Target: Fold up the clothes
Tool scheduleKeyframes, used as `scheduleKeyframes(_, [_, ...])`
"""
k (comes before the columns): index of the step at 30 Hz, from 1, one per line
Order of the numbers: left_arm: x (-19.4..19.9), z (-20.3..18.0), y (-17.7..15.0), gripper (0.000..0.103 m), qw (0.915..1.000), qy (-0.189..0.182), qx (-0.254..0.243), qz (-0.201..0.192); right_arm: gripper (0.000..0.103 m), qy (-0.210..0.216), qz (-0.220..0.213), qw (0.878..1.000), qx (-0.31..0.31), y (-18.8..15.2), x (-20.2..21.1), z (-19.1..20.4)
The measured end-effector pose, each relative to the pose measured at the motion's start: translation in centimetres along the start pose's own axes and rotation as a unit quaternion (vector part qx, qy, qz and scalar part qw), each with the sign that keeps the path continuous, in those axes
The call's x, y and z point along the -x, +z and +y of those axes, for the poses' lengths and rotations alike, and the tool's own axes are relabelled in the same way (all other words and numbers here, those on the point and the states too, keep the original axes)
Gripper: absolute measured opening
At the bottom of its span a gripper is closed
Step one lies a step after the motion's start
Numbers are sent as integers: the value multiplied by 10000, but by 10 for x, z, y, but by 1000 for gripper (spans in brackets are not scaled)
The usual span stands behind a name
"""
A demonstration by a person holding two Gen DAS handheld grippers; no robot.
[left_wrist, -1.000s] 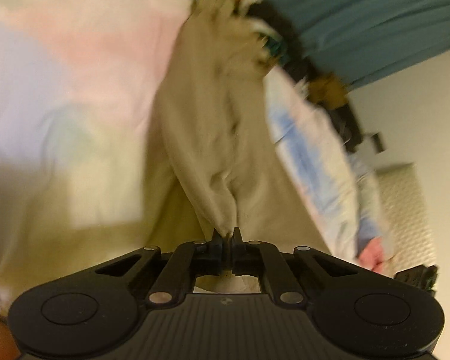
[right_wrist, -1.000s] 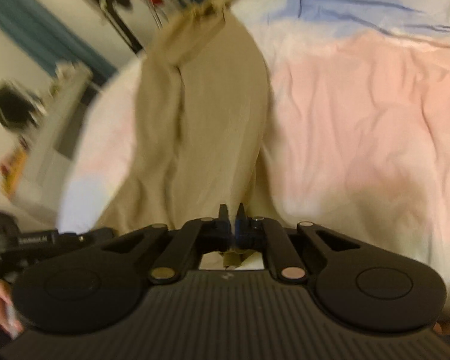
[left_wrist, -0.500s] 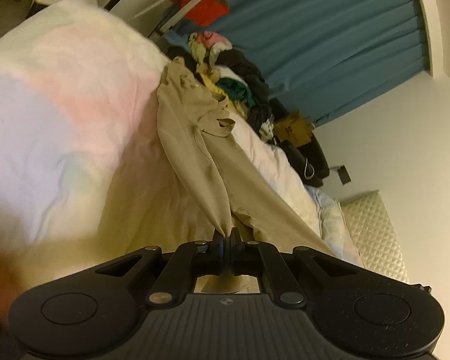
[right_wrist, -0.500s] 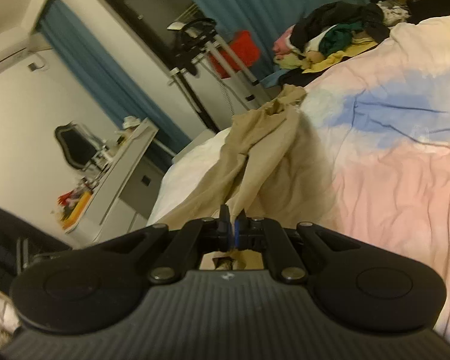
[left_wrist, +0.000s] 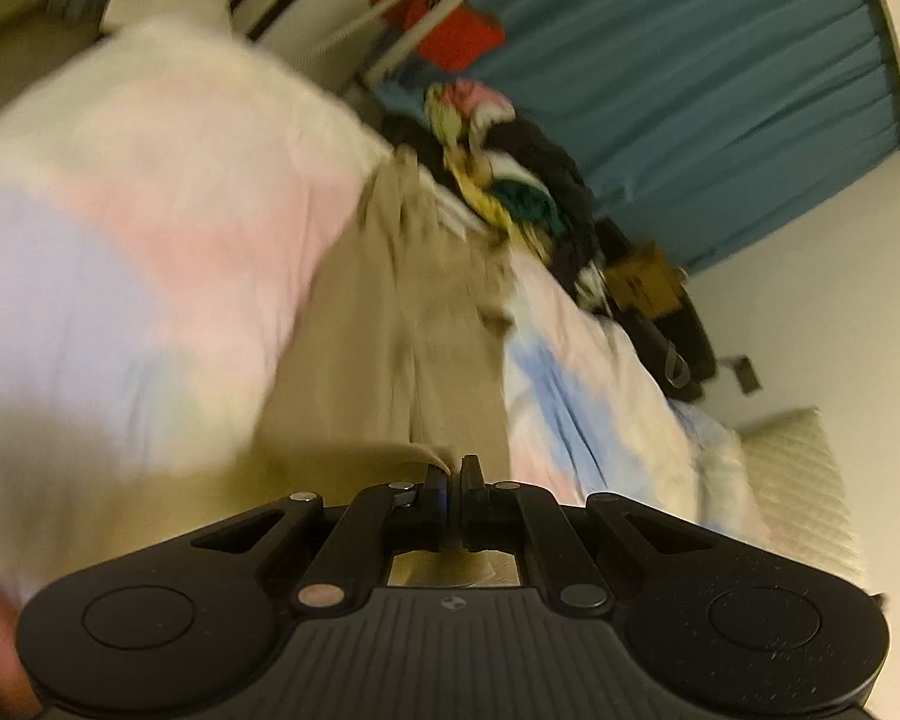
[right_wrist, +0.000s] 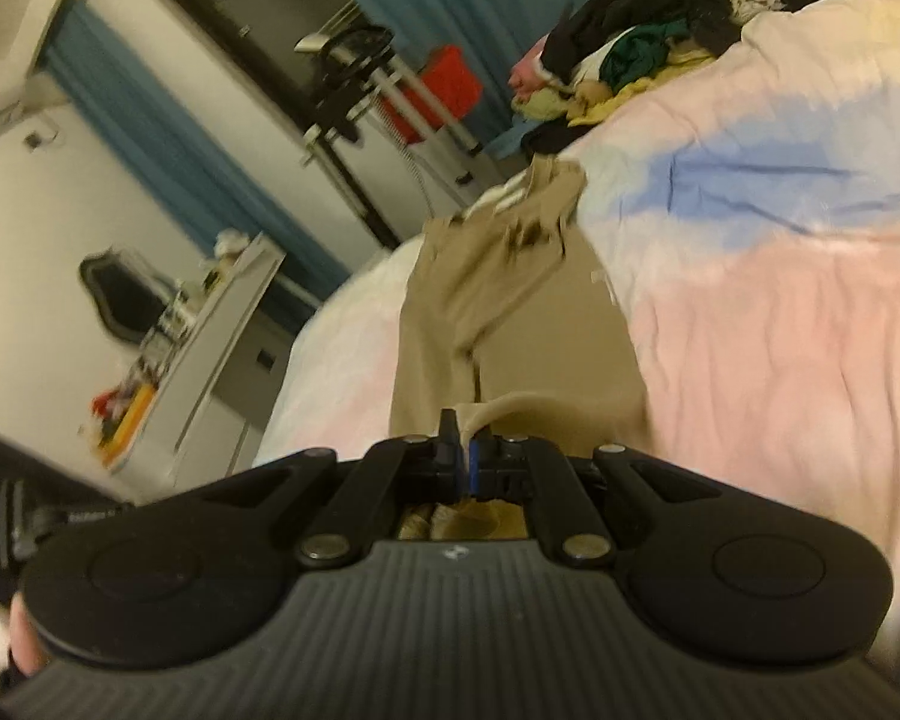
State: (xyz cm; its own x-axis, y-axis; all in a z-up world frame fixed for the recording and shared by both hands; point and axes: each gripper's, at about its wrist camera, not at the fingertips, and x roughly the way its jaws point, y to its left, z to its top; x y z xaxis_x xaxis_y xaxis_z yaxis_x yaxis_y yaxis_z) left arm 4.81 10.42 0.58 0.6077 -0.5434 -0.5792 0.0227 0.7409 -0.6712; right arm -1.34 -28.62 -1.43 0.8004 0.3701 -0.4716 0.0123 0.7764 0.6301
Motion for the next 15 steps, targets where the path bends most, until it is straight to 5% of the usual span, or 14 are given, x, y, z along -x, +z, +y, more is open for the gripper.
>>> scheduleKeyframes(7, [-75,-32,56,4,9894,765,-906,-839,6,-572,-768,9952,198,56,-100,1])
scheduleKeyframes(15, [-161,-17,72,4,9709,1276,-1599,-1249,6,-852,-988,9890,692,60,-194,-33])
